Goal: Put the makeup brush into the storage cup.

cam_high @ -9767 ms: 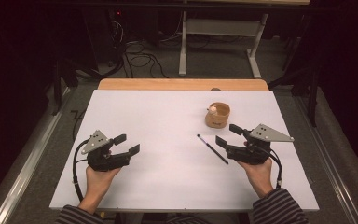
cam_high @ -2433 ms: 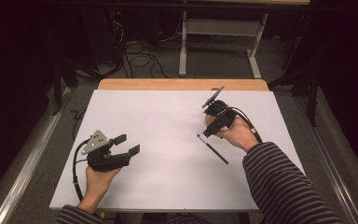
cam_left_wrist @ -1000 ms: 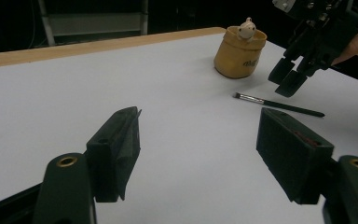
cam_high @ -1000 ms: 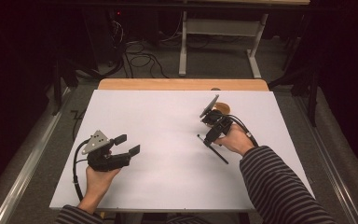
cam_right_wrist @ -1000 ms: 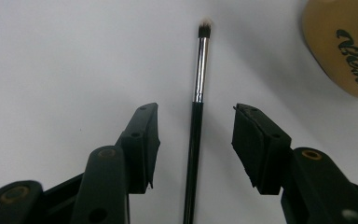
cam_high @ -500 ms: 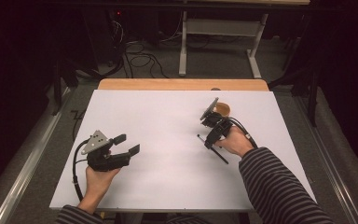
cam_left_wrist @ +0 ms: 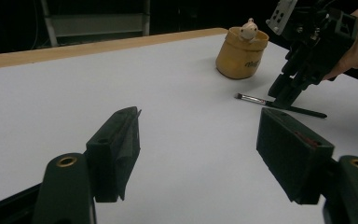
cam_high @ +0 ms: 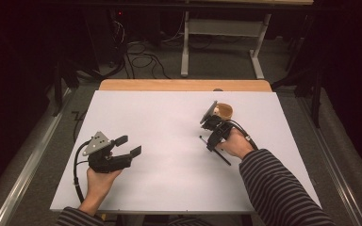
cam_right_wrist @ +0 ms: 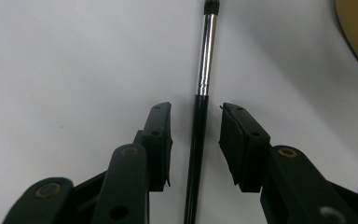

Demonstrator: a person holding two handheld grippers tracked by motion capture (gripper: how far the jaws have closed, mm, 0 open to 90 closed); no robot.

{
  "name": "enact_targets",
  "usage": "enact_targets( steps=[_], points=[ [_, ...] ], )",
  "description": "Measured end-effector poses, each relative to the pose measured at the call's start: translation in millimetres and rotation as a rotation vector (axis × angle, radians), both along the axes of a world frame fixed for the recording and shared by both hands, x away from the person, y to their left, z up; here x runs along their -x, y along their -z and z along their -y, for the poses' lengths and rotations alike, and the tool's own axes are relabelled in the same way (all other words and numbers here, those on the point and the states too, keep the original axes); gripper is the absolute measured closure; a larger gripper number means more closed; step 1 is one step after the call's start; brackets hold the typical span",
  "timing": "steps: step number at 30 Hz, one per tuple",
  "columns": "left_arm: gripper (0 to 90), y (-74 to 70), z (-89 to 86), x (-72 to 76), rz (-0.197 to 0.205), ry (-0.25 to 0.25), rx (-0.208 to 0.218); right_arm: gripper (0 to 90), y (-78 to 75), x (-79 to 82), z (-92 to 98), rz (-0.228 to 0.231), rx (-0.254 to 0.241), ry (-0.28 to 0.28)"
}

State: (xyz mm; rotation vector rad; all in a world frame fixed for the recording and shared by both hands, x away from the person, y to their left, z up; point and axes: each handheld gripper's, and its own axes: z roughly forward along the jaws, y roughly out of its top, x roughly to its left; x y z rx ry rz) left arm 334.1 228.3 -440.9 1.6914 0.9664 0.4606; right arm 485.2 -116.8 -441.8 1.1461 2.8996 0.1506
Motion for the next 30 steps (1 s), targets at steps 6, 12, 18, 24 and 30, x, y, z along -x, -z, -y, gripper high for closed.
enact_targets(
  steps=[6, 12, 18, 24, 30],
  points=[
    [30.7, 0.1, 0.1, 0.0, -0.001, 0.001, -0.002, 68.2, 2.6, -1.1, -1.2, -0.002, 0.011, -0.001],
    [30.6, 0.2, 0.3, 0.0, -0.001, 0.001, -0.002, 72.4, 4.9, -0.8, -2.1, -0.009, 0.024, 0.007],
    [30.7, 0.2, 0.3, -0.2, -0.001, 0.0, -0.001, 75.8, 7.6, -1.5, -2.7, -0.017, 0.04, 0.002],
    [30.7, 0.2, 0.4, -0.2, -0.002, 0.001, -0.002, 78.7, 8.0, -1.0, -2.9, -0.019, 0.047, 0.001],
    [30.7, 0.4, 0.8, -0.5, -0.004, 0.001, -0.004, 80.7, 8.9, 1.8, -6.2, -0.004, 0.075, -0.021]
  ],
)
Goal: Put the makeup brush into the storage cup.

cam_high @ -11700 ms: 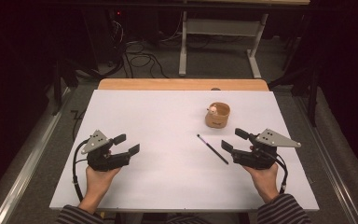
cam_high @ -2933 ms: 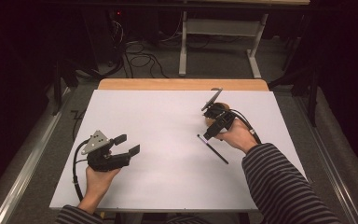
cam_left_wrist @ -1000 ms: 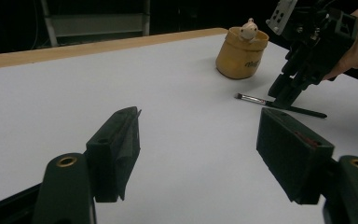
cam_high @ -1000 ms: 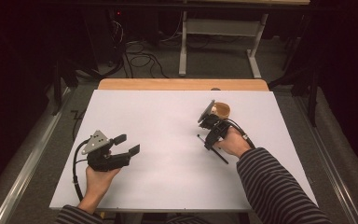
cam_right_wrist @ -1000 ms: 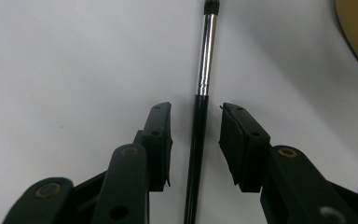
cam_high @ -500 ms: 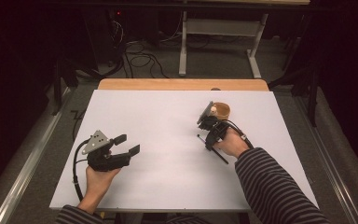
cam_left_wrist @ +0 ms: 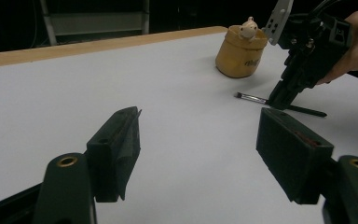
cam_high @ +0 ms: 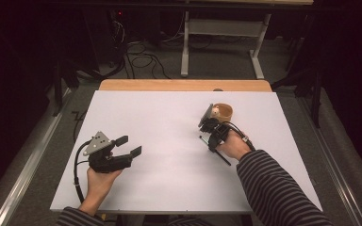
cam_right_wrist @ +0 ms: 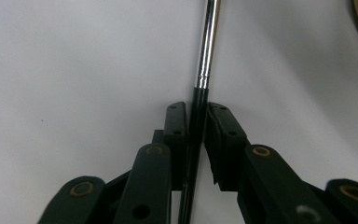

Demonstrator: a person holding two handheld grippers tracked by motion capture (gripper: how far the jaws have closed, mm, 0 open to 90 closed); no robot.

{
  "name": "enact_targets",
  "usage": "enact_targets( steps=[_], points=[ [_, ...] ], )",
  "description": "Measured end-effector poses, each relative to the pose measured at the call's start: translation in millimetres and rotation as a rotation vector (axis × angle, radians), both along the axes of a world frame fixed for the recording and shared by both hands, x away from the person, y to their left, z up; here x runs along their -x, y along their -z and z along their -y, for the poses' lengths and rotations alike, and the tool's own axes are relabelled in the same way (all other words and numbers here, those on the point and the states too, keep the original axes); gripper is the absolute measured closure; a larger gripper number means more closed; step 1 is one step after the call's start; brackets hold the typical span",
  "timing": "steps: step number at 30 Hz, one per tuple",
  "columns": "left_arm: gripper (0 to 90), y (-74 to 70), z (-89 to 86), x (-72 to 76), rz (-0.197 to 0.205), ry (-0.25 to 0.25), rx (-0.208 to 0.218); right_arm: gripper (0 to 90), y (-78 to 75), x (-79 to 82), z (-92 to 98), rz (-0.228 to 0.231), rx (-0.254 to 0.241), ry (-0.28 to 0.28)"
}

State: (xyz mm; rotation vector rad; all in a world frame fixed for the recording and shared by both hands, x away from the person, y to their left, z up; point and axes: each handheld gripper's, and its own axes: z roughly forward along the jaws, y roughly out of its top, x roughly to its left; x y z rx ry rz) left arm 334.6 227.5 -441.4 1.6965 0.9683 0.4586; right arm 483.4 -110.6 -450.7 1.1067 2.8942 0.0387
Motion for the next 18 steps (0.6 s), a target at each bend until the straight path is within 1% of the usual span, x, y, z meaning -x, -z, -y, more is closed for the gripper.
enact_targets(
  steps=[1, 4, 5, 7, 8, 9, 11, 18],
  points=[
    [30.7, 0.0, -0.1, 0.1, -0.001, 0.0, 0.0, 82.1, 0.1, 0.6, -0.6, 0.006, 0.006, -0.017],
    [30.7, 0.0, -0.1, 0.1, -0.001, 0.0, 0.0, 83.0, 0.4, 1.3, -0.7, 0.01, 0.006, -0.019],
    [30.7, 0.0, 0.0, 0.1, -0.001, -0.001, 0.0, 83.3, 0.8, 1.4, -0.1, 0.01, -0.003, -0.019],
    [30.7, 0.1, 0.1, -0.1, -0.001, 0.0, -0.001, 84.2, 0.5, 1.7, 0.3, 0.005, -0.004, -0.008],
    [30.8, 0.2, 0.0, -0.2, -0.002, 0.0, -0.001, 84.8, 0.4, 1.4, 0.6, 0.002, -0.005, -0.006],
    [30.7, 0.2, -0.1, -0.3, -0.002, 0.0, -0.001, 85.0, 0.7, 0.5, 1.2, 0.001, -0.011, -0.015],
    [30.8, 0.2, -0.1, -0.3, -0.002, 0.0, -0.001, 85.2, 1.0, 0.7, 1.3, 0.0, -0.016, -0.006],
    [30.8, 0.2, -0.1, -0.1, -0.002, 0.001, -0.001, 85.7, 0.6, 0.7, 1.3, -0.003, -0.015, -0.007]
  ],
)
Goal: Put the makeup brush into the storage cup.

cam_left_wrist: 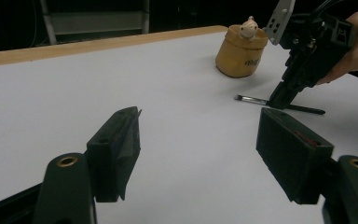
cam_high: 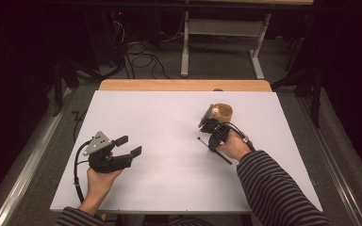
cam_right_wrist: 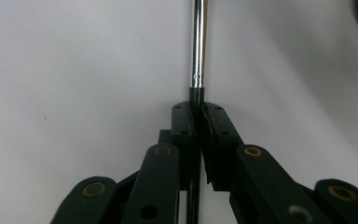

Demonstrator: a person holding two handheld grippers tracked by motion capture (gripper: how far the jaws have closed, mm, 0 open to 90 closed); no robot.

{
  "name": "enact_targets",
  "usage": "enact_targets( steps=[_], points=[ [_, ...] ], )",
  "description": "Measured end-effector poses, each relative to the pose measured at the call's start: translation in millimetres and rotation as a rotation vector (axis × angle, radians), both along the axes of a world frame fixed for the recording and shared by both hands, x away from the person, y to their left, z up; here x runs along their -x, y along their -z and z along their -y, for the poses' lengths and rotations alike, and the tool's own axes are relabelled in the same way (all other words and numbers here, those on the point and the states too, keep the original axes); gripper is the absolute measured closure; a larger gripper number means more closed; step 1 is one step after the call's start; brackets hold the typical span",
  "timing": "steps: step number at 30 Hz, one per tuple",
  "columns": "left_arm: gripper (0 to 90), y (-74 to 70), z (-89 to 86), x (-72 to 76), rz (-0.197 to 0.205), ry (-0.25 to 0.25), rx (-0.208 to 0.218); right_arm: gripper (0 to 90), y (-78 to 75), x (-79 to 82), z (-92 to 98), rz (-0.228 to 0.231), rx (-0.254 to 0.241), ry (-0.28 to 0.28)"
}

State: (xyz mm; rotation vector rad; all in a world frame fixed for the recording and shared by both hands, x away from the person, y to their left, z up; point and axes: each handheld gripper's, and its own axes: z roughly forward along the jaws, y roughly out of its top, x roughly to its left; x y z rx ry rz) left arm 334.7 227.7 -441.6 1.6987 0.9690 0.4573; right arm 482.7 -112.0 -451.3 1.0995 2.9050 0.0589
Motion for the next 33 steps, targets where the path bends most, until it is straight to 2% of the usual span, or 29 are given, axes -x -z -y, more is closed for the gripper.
enact_targets(
  steps=[8, 12, 14, 24, 33],
  points=[
    [30.8, 0.1, 0.0, -0.3, -0.001, 0.0, 0.0, 85.9, -0.6, -0.5, 0.0, 0.002, 0.005, -0.017],
    [30.8, 0.1, 0.2, -0.1, 0.0, 0.001, -0.001, 85.9, -0.8, 0.7, -1.0, 0.003, 0.009, -0.004],
    [30.8, 0.2, 0.1, -0.3, -0.001, 0.001, -0.001, 85.9, -0.8, -0.3, -0.3, 0.007, 0.008, -0.022],
    [30.8, 0.1, -0.1, -0.2, 0.0, 0.001, -0.001, 86.0, -1.3, 0.4, -0.3, 0.008, 0.008, -0.016],
    [30.8, 0.1, 0.0, -0.2, 0.0, 0.001, -0.001, 86.0, -1.9, 0.9, 1.2, 0.005, -0.007, -0.021]
  ],
)
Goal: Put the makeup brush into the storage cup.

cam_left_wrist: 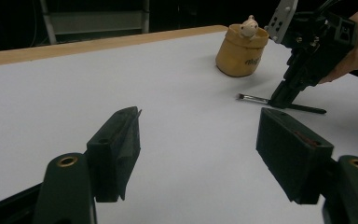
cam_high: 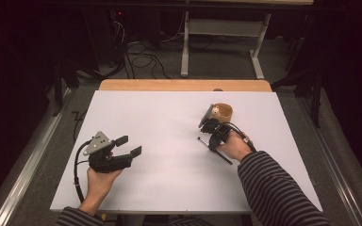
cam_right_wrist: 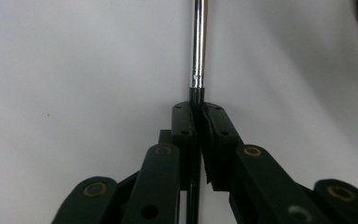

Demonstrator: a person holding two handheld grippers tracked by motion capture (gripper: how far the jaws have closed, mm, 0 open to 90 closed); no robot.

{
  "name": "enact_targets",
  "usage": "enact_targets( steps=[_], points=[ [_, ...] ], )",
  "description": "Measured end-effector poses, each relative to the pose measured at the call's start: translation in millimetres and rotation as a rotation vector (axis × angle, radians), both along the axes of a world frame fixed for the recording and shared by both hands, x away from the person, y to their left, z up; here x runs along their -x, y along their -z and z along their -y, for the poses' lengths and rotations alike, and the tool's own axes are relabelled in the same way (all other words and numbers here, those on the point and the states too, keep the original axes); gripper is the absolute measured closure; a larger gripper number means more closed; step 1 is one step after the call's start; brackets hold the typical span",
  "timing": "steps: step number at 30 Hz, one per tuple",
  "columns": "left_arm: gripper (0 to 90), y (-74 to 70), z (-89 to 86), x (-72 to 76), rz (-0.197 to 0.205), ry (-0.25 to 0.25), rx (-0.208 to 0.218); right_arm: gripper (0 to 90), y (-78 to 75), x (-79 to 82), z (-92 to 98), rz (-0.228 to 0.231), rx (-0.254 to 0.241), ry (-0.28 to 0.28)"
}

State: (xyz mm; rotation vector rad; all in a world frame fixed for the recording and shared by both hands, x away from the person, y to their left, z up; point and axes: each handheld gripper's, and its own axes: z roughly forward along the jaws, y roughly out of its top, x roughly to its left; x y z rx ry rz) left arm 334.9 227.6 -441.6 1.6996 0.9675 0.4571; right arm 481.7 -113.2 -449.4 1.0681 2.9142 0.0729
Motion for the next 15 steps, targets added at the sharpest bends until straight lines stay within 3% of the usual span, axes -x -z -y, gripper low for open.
enact_targets(
  steps=[7, 15],
  points=[
    [30.4, 0.0, -0.2, 0.0, 0.001, -0.002, 0.0, 86.0, -2.8, 1.3, 0.0, 0.002, -0.004, 0.003],
    [29.8, -0.4, -0.5, 0.1, 0.004, -0.006, 0.004, 86.0, -10.8, 2.9, 5.1, 0.013, -0.052, 0.016]
  ],
)
